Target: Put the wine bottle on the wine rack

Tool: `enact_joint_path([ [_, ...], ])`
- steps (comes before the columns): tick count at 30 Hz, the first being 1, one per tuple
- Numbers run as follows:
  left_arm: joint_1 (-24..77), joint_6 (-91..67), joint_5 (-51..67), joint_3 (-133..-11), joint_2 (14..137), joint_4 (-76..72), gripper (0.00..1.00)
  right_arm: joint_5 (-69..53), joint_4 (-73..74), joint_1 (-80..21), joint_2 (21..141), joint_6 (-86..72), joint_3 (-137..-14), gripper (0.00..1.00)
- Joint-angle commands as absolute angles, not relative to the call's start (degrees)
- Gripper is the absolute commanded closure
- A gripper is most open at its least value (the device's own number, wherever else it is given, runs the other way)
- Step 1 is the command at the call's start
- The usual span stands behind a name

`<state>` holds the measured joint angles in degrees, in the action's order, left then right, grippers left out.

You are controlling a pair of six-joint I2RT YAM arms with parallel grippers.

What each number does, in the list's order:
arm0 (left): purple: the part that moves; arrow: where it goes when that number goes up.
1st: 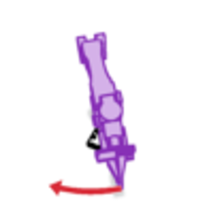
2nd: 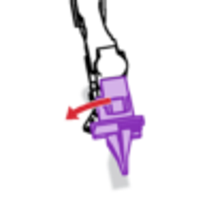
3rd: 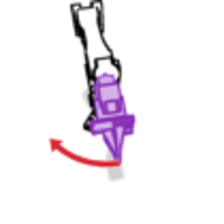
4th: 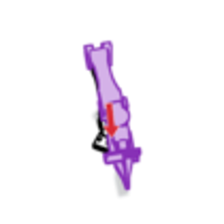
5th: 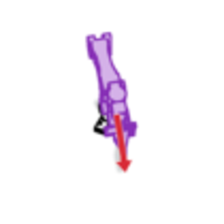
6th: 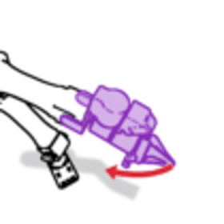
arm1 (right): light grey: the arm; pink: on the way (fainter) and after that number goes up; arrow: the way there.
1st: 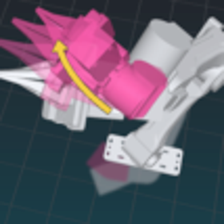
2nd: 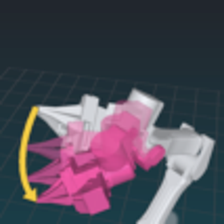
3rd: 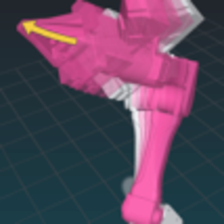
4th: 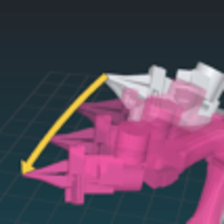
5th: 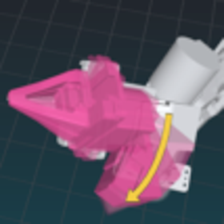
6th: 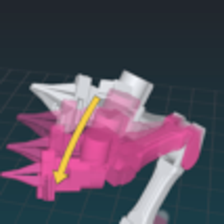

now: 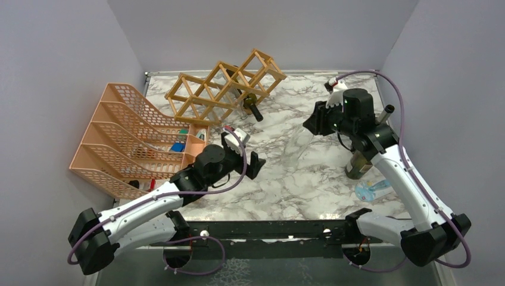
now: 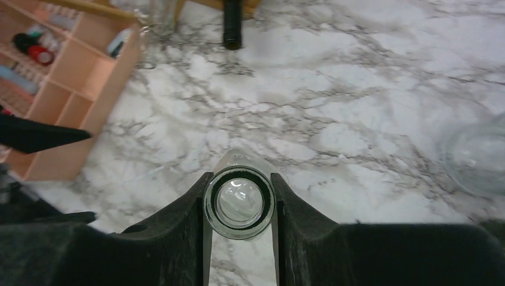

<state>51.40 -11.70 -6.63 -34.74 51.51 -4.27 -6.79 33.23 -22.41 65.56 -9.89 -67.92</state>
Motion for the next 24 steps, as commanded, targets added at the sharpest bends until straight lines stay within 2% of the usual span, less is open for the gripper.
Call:
enact_joint_path([
  [1, 51.50, -11.10, 8.38, -32.38, 55.93, -17.98, 0.02, -25.01, 29.02, -22.30, 61.59, -11.82, -66.08, 0.99],
  [6, 51.57, -9.23, 21.06, -33.55, 63.42, -21.17, 0.04, -32.73, 25.97, -22.30, 60.48, -13.75, -63.81, 0.99],
  [9, 51.51, -8.59, 20.12, -33.84, 66.35, -21.95, 0.01, -36.57, 25.16, -22.31, 60.69, -13.98, -63.59, 0.99],
  [18, 51.56, -6.87, 22.11, -31.88, 69.77, -28.10, 0.02, -41.80, 25.12, -22.35, 59.52, -13.70, -64.74, 0.99],
  [21, 51.51, -5.88, 21.86, -31.71, 69.30, -28.56, 0.14, -43.36, 25.20, -22.32, 59.24, -13.68, -65.01, 0.99],
  [24, 51.60, -4.71, 23.24, -31.71, 68.55, -28.56, 0.31, -43.32, 26.46, -22.28, 59.23, -14.72, -66.09, 0.99],
])
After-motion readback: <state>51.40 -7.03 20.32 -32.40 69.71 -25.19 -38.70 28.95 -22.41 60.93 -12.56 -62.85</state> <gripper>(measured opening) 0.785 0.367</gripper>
